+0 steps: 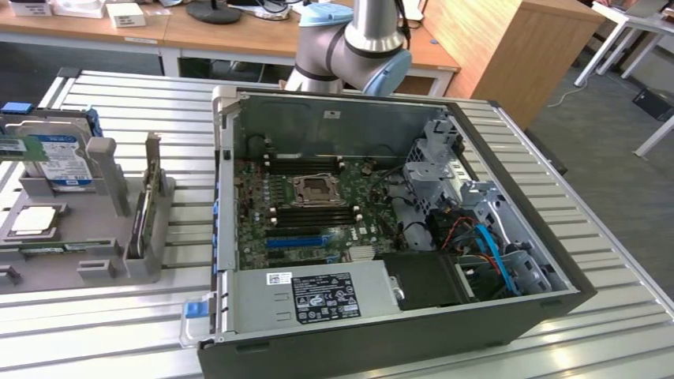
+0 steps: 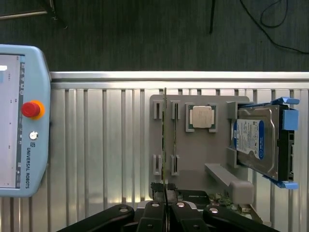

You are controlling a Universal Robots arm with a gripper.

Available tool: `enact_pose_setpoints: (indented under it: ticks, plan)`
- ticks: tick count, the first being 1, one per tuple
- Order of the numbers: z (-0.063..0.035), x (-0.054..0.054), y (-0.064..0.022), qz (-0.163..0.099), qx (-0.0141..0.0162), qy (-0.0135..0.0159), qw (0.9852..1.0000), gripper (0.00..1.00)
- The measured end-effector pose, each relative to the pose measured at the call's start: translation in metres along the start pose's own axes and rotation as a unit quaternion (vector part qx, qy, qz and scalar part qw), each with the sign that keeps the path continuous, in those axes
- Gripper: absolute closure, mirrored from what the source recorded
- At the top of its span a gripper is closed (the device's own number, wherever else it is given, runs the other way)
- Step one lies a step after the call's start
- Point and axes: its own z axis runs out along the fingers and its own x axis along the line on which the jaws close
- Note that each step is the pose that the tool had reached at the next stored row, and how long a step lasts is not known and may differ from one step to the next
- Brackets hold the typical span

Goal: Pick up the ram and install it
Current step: 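Pick up the ram and move it above insertion slot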

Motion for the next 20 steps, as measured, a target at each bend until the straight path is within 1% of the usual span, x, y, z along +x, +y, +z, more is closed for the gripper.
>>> enact_pose_setpoints:
  ticks: [2, 3, 4, 13, 20]
  plan:
    - [0.0002, 0.000, -0.0035, -0.001, 0.0001, -0.0001, 1.0000, 0.88]
    - [0.0001, 0.000, -0.0179, -0.003, 0.0001, -0.0003, 1.0000, 0.88]
    - [0.0002, -0.001, -0.0264, -0.004, 0.0002, -0.0004, 1.0000, 0.88]
    - [0.0001, -0.001, -0.0592, -0.007, 0.0002, -0.0004, 1.0000, 0.88]
    - [0.0000, -0.002, -0.0854, -0.011, 0.0001, -0.0009, 0.9999, 0.88]
